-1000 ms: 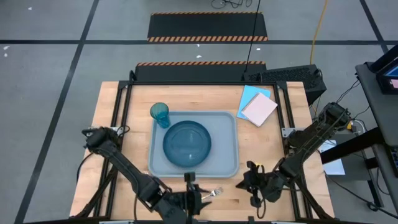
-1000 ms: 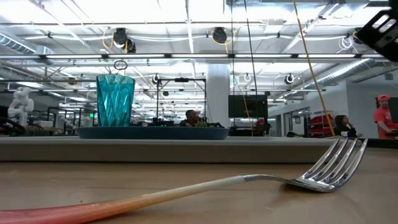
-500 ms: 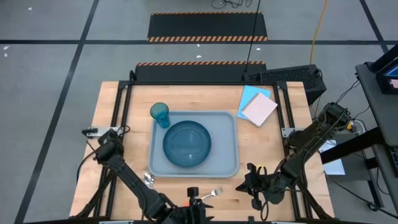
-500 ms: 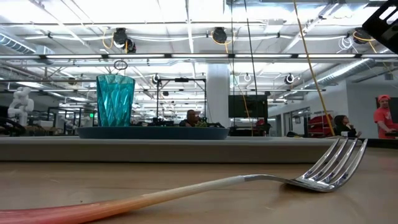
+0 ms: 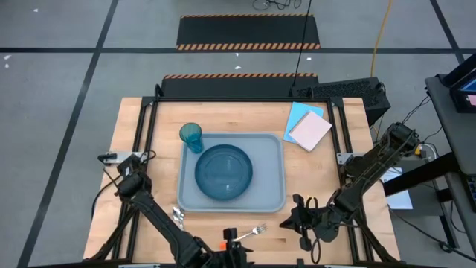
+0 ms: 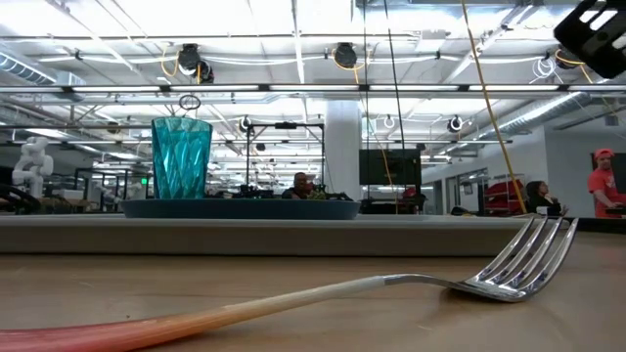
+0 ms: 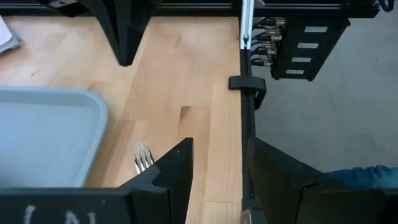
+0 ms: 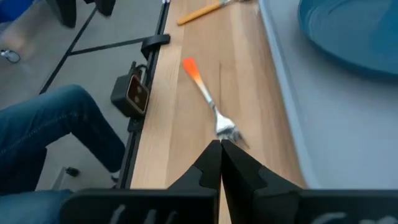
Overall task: Pick and place plate/cup/fork/spoon on tray
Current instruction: Put the orange fork to the right of the blue plate on the gray serving tray
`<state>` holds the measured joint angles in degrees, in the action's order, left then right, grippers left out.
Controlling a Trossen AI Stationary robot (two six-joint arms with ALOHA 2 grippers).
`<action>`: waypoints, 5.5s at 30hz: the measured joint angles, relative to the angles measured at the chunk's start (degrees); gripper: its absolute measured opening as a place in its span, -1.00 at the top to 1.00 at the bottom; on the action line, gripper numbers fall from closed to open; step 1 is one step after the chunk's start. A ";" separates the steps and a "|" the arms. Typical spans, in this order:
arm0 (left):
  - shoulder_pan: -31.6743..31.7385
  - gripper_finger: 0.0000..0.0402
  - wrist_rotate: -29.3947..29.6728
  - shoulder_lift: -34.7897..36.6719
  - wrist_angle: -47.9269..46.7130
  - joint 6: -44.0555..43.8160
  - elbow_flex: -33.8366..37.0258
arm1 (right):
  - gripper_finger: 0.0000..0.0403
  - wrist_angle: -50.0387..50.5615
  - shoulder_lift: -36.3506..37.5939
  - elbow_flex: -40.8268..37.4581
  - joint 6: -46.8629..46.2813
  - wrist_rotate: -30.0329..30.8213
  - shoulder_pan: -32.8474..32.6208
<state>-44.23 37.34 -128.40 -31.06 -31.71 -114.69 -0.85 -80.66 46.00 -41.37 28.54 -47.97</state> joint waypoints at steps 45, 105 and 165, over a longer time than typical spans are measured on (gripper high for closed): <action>3.72 0.22 -9.85 -6.02 14.56 -0.28 0.13 | 0.98 -1.00 -0.02 0.00 3.21 -0.50 0.77; 9.25 0.21 -13.90 -6.96 -2.80 -15.34 11.72 | 0.98 7.98 5.22 0.00 10.51 -10.66 4.40; 12.30 0.94 -11.41 0.74 -8.63 -1.73 6.09 | 0.98 9.28 13.14 -0.02 9.57 15.20 -5.68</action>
<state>-31.92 25.93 -127.66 -39.70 -33.43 -108.60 8.43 -67.53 45.98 -31.80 43.74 -53.65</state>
